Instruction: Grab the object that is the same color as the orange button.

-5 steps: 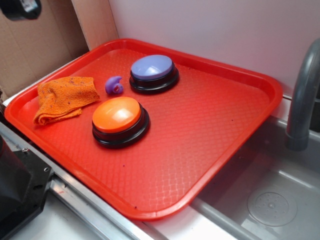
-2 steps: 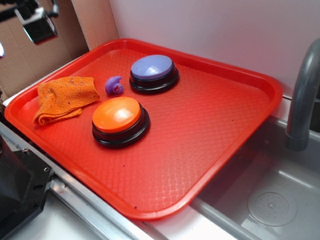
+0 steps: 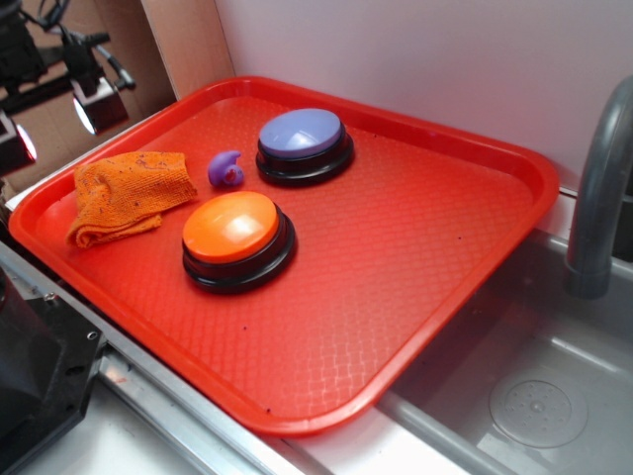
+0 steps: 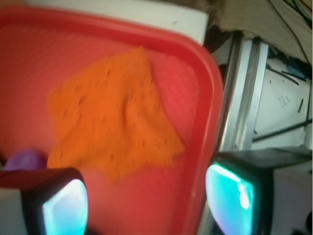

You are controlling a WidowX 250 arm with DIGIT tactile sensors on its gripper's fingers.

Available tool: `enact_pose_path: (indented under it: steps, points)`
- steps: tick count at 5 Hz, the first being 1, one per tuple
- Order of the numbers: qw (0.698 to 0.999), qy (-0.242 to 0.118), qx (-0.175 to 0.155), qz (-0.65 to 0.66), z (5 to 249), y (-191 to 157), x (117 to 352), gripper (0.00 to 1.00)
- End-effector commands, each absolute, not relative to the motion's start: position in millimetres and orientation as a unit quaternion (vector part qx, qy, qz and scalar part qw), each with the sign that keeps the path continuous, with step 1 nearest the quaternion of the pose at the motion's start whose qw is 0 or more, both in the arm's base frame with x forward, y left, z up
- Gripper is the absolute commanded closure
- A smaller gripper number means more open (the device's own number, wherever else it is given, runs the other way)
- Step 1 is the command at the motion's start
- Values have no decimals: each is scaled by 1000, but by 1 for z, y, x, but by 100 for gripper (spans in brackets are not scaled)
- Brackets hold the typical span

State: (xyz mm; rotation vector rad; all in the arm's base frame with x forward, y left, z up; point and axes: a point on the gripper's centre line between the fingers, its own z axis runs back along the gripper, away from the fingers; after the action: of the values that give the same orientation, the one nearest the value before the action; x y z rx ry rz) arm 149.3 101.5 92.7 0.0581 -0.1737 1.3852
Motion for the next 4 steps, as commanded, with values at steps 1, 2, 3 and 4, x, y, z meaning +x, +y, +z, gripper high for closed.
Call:
enact_pose_path:
  steps: [1, 2, 3, 4]
  points:
    - [727, -154, 37, 668, 51, 120, 166, 0]
    - [752, -158, 3, 640, 26, 127, 176, 0]
    - [757, -145, -1, 638, 16, 127, 177, 0]
    - [751, -138, -4, 645, 11, 130, 176, 0]
